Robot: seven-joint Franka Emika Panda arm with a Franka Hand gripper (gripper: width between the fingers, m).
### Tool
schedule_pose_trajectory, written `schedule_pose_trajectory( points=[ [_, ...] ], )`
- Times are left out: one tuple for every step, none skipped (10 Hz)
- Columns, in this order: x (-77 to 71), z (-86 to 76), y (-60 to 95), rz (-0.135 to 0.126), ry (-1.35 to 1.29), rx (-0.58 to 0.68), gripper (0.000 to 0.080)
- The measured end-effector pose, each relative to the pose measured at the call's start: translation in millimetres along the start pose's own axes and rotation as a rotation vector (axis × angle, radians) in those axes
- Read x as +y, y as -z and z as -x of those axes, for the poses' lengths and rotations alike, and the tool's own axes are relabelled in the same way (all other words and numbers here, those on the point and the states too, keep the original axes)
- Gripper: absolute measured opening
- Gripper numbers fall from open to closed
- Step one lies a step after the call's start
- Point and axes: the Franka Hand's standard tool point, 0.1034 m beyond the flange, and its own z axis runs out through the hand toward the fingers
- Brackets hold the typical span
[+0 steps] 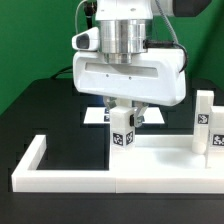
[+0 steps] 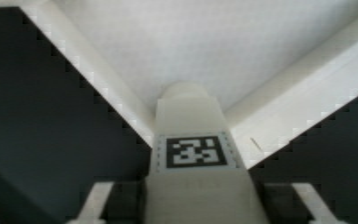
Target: Assemble desk
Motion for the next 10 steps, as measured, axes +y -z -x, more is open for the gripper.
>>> schedule_pose_trajectory(
  points=[
    [-1.0, 0.3, -0.8, 0.000, -0.107, 0.003, 0.0288],
    [-3.1, 1.3, -1.2, 0.001, -0.229, 0.013, 0.0288],
    [-4.5, 2.3, -0.8, 0.002, -0.383, 0.009, 0.0288],
    [-4.0, 3.2, 0.4, 0.014, -0.531, -0.020, 0.0288],
    [-5.8, 0.1, 1.9, 0.010, -0.658, -0.055, 0.0288],
    [-9.5, -1.0, 1.0, -0.009, -0.844, -0.076, 0.0288],
    [-11.0, -1.2, -0.3, -0.019, -0.981, -0.082, 0.0289],
    [-11.2, -2.3, -1.1, -0.019, -1.051, -0.083, 0.0289],
    [-12.4, -3.5, -1.8, -0.029, -1.171, -0.080, 0.0289],
    [-13.3, -3.7, -2.7, -0.044, -1.266, -0.074, 0.0289]
  ],
)
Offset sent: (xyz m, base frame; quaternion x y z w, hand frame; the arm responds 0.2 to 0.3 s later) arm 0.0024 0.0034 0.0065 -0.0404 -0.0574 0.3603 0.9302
